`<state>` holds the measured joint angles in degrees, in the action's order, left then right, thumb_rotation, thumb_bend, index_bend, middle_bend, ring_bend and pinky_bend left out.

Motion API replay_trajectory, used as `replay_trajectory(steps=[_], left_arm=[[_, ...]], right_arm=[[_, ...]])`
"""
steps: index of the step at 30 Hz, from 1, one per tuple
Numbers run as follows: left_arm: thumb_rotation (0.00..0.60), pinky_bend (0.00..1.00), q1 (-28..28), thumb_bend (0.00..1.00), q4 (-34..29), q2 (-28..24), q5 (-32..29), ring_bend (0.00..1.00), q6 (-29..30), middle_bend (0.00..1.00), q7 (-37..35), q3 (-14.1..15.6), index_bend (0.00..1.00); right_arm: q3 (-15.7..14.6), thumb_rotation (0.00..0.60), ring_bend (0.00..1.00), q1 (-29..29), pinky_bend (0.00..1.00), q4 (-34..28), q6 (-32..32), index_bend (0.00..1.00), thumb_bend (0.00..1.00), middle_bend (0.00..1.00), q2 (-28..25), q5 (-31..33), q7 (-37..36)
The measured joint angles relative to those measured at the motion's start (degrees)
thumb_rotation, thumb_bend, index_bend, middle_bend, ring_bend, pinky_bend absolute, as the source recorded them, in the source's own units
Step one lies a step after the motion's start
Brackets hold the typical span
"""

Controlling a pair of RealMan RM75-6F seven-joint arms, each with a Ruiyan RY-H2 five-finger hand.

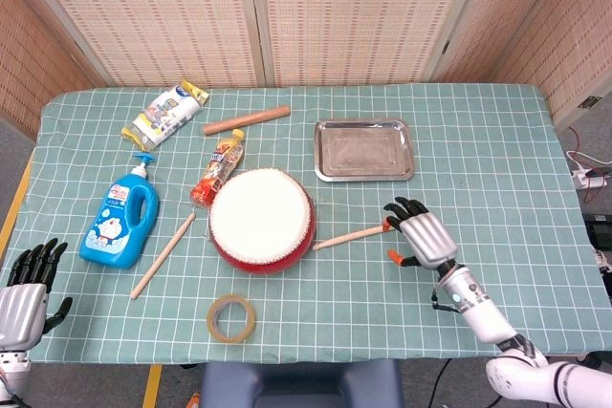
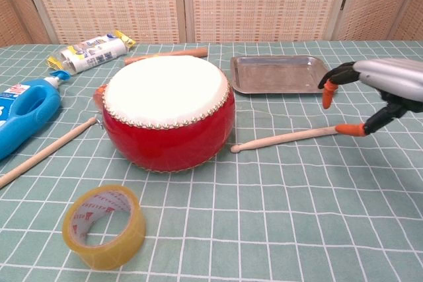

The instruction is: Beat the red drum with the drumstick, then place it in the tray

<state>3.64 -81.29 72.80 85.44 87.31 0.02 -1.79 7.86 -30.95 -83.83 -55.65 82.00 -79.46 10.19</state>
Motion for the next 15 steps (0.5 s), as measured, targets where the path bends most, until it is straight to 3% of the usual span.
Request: replay_trajectory(steps=[7, 15], left_arm=[[0.600, 0.00, -0.1, 0.27, 0.8, 0.1, -0.3, 0.00, -0.5, 0.00, -0.6, 0.1, 0.04], [0.600, 0.00, 0.0, 0.27, 1.3, 0.3, -0.8, 0.00, -1.3, 0.00, -1.1, -0.1, 0.04]], right_arm=[[1.4, 0.542, 0.06, -5.6, 0.11, 11.0, 6.9, 0.43, 0.32, 0.18, 9.0, 4.3, 2.5], [1.2, 0.542, 0.06, -9.0, 0.11, 18.3, 8.4, 0.43, 0.33, 0.18, 15.2, 3.7, 1.3]])
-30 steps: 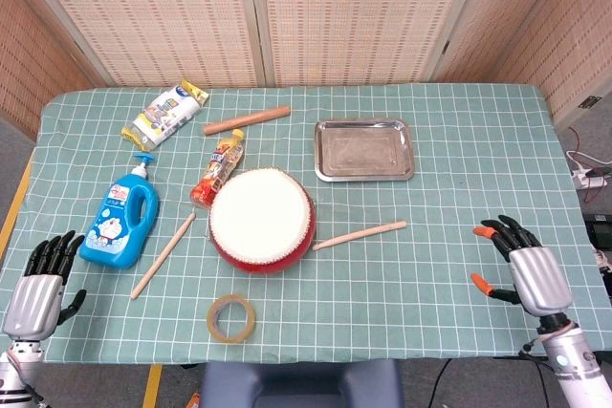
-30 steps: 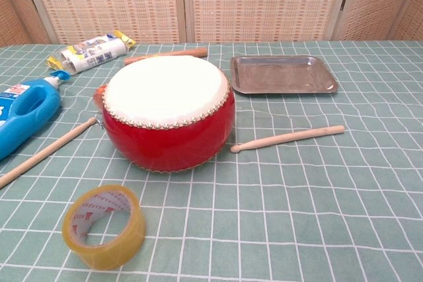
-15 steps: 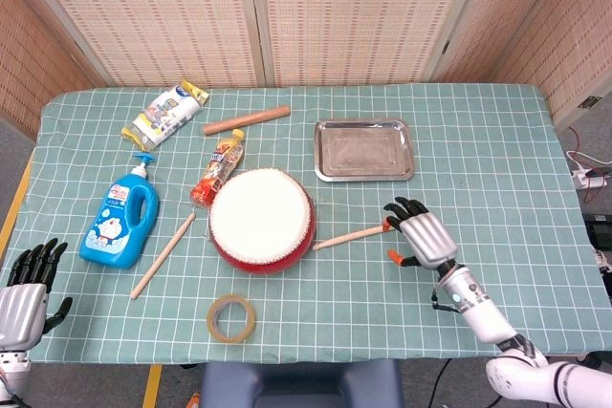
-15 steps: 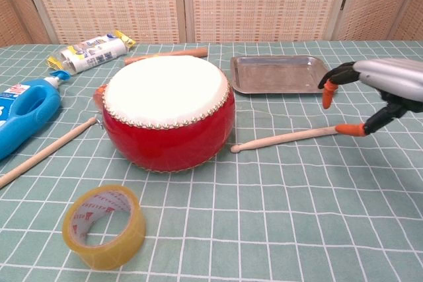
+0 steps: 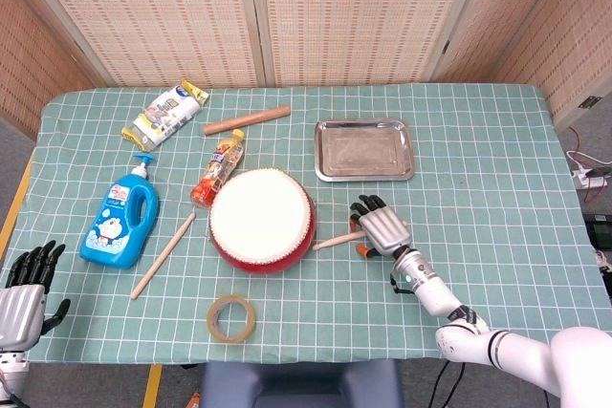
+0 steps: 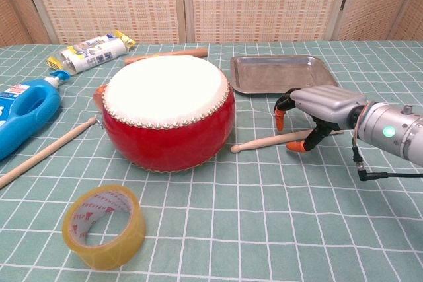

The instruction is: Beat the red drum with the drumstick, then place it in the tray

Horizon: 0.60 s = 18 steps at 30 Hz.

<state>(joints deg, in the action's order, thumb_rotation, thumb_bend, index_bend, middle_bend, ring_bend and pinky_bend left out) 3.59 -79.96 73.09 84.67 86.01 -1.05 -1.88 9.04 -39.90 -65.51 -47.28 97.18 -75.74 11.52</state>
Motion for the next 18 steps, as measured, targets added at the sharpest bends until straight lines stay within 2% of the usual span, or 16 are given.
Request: replay_trajectory(steps=[9, 18], left_arm=[[0.600, 0.00, 0.0, 0.27, 0.7, 0.1, -0.2, 0.00, -0.5, 0.00, -0.6, -0.1, 0.04], [0.600, 0.00, -0.2, 0.27, 1.3, 0.2, -0.6, 0.00, -0.9, 0.00, -1.2, 0.0, 0.04]], right_arm=[[-0.6, 0.543, 0.06, -1.4, 0.11, 5.0, -0.6, 0.45, 0.34, 0.18, 3.6, -1.5, -3.3], [-1.5, 0.542, 0.07, -1.9, 0.13, 9.1, -1.1, 0.60, 0.42, 0.19, 6.4, -2.4, -5.9]])
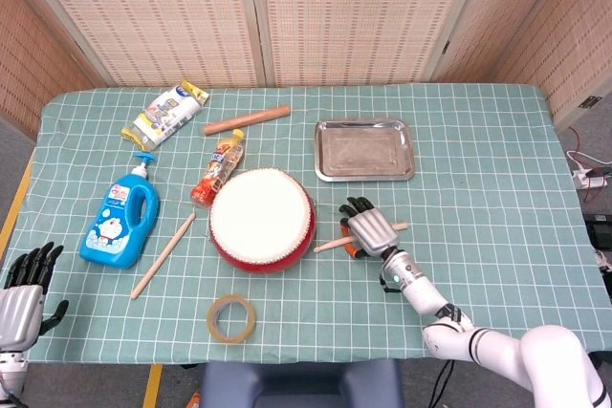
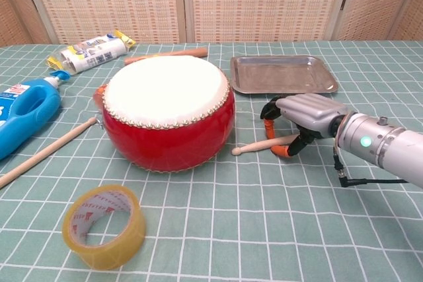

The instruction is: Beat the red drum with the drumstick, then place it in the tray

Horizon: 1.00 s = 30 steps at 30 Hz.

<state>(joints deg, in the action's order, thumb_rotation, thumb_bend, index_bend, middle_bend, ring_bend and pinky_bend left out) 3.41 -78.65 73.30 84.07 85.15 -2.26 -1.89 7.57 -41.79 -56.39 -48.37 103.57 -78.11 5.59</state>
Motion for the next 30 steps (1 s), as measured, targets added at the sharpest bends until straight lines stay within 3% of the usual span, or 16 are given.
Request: replay_trajectory(steps=[6, 12, 21, 30], left_arm=[[0.600, 0.00, -0.3, 0.27, 0.4, -0.1, -0.1, 0.00, 0.2, 0.00, -0.6, 0.0, 0.04], [0.600, 0.00, -0.1, 0.27, -0.2, -0.3, 0.3, 0.00, 0.2, 0.00, -0.1, 0.0, 0.04], [0.600, 0.00, 0.3, 0.27, -2.2, -0.8, 1.2, 0.00, 0.0, 0.00, 1.8, 0.2, 0.04], [0.600, 0.00, 0.3, 0.27, -3.9, -1.7, 1.2, 0.00, -0.2, 0.00, 3.2, 0.5, 0.04]], right_arm=[[0.4, 0.588, 0.11, 1.6, 0.16, -1.6, -4.6, 0.66, 0.46, 0.24, -1.1, -1.1, -5.3], [1.2, 0.597, 0.14, 4.3, 0.18, -6.1, -10.2, 0.66, 0.49, 0.26, -5.0, -2.7, -19.5], [2.3, 0.599, 0.16, 8.3, 0.21, -9.4, -13.7, 0.62, 0.51, 0.28, -10.9, -3.6, -54.0], [1.4, 0.598, 0.20, 9.7, 0.26, -1.0, -13.3, 0.57, 0.54, 0.28, -11.1, -6.1, -95.1]])
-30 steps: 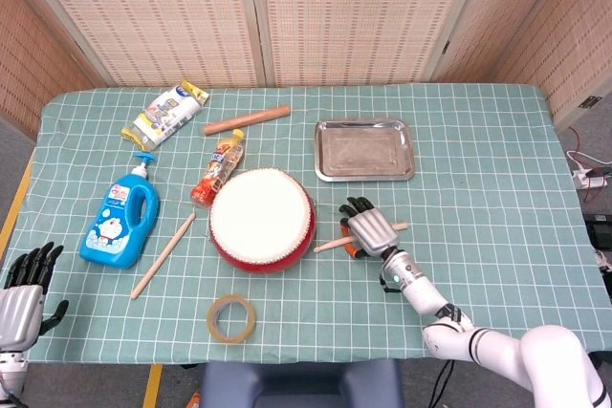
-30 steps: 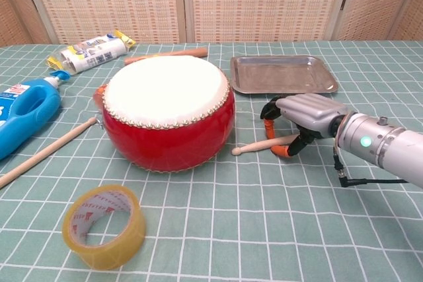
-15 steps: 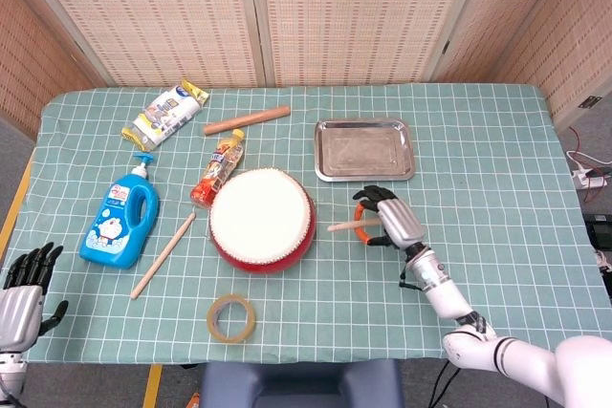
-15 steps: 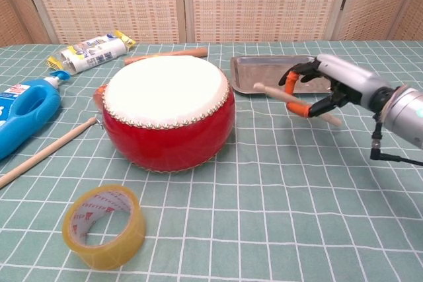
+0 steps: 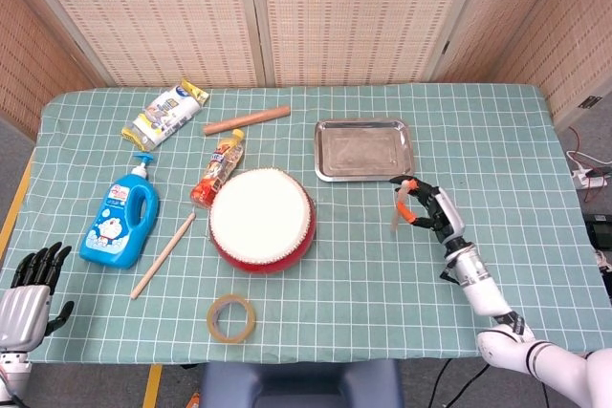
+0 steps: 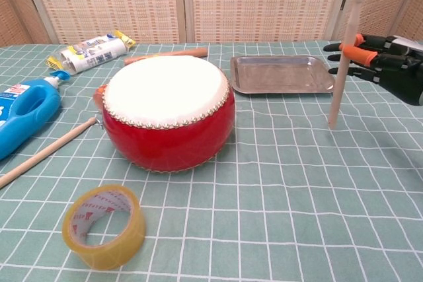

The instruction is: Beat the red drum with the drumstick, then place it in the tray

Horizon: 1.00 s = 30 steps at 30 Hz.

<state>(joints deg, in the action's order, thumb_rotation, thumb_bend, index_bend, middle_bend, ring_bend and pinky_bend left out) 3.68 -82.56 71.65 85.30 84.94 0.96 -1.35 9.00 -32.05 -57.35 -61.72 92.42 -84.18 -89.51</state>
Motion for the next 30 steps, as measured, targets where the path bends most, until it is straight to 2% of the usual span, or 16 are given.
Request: replay_trajectory(steps=[4, 10, 13, 21, 30], left_arm=[[0.600, 0.00, 0.0, 0.27, -0.4, -0.2, 0.0, 0.00, -0.1, 0.00, 0.4, 0.1, 0.04], [0.600, 0.00, 0.0, 0.27, -0.6, -0.3, -0.2, 0.00, -0.5, 0.00, 0.7, 0.3, 0.04], [0.600, 0.00, 0.0, 0.27, -0.6, -0.3, -0.2, 0.00, -0.6, 0.00, 0.6, 0.3, 0.04], [0.600, 0.00, 0.0, 0.27, -0.2, -0.3, -0.3, 0.00, -0.9, 0.00, 0.3, 0.4, 0.04], [0.600, 0.00, 0.2, 0.27, -0.2, -0.2, -0.2, 0.00, -1.4, 0.00, 0.4, 0.6, 0.04]], right_arm=[[-1.1, 0.600, 0.21, -0.2, 0.26, 9.1, 0.5, 0.56, 0.55, 0.29, 2.4, -1.7, -15.5], [-4.0, 0.600, 0.23, -1.3, 0.26, 22.5, 1.4, 0.52, 0.55, 0.31, 7.9, -4.6, -28.7], [-5.2, 0.599, 0.23, -1.9, 0.26, 26.2, 1.6, 0.49, 0.55, 0.31, 9.8, -5.6, -33.5], [-8.3, 0.560, 0.24, -2.2, 0.26, 32.6, 0.3, 0.43, 0.55, 0.32, 12.4, -7.8, -41.4], [-10.5, 0.552, 0.27, -1.4, 0.31, 34.9, -2.4, 0.43, 0.55, 0.35, 13.2, -9.0, -42.1]])
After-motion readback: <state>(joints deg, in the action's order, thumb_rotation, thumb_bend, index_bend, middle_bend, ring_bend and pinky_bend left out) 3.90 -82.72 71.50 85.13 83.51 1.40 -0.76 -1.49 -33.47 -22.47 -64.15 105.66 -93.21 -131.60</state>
